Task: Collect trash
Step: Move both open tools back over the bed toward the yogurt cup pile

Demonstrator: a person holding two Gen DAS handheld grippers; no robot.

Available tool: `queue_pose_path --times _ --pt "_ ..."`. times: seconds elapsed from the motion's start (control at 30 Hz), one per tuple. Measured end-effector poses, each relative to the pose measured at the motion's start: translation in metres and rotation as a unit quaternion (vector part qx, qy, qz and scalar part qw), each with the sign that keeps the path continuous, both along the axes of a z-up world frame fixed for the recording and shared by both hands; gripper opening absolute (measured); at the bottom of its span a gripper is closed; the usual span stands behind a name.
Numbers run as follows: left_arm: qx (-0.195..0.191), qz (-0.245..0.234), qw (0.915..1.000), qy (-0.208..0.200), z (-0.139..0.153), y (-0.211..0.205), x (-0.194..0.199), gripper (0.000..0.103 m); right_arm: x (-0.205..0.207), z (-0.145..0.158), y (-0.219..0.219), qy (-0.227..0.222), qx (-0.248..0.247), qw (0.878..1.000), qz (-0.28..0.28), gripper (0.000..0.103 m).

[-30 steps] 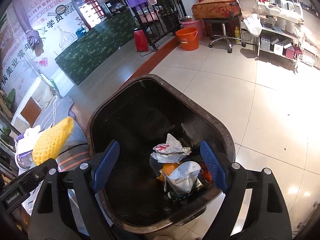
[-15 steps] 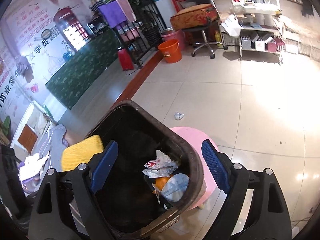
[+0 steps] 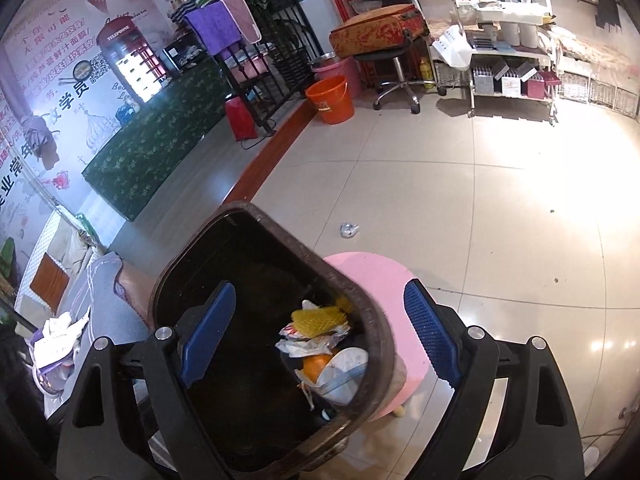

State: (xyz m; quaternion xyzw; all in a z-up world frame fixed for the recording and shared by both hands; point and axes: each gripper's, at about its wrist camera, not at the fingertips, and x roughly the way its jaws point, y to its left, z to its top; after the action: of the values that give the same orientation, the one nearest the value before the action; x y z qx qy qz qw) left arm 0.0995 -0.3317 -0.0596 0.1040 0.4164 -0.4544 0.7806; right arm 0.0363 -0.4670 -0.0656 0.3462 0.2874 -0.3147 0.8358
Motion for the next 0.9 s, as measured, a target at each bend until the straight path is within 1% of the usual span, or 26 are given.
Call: queue_pose_path --times 0.07,0.23,0.33,0.47,0.6,0.7,0.8,0.9 --pt "-0.008 0.006 0.9999 -0.002 0.004 0.008 -0.001 0.097 0.004 0.003 0.005 -0.003 -0.006 1.000 0.007 0.085" --pt "-0.014 0.045 0.9989 0.007 0.006 0.034 0.009 0.097 0.009 0.009 0.012 -0.002 -0.013 1.000 0.014 0.085" --pt "-0.018 0.072 0.9970 0.022 0.004 0.054 0.018 0.097 0.013 0.009 0.017 0.000 -0.010 1.000 0.023 0.085" --pt "-0.019 0.104 0.9940 0.027 0.003 0.079 0.024 0.097 0.023 0.009 0.030 0.001 -0.010 0.999 0.047 0.085" --pt "-0.021 0.138 0.9901 0.020 0.006 0.104 0.030 0.097 0.040 0.010 0.050 0.000 -0.012 0.997 0.076 0.085" --pt "-0.015 0.166 0.9860 0.008 0.009 0.120 0.034 0.097 0.051 0.012 0.064 -0.002 -0.017 0.995 0.099 0.085" --pt "-0.018 0.188 0.9821 0.005 0.011 0.135 0.036 0.097 0.065 0.012 0.080 0.001 -0.014 0.992 0.126 0.086" --pt "-0.017 0.206 0.9783 -0.007 0.012 0.151 0.037 0.097 0.077 0.010 0.097 0.003 -0.012 0.988 0.155 0.086"
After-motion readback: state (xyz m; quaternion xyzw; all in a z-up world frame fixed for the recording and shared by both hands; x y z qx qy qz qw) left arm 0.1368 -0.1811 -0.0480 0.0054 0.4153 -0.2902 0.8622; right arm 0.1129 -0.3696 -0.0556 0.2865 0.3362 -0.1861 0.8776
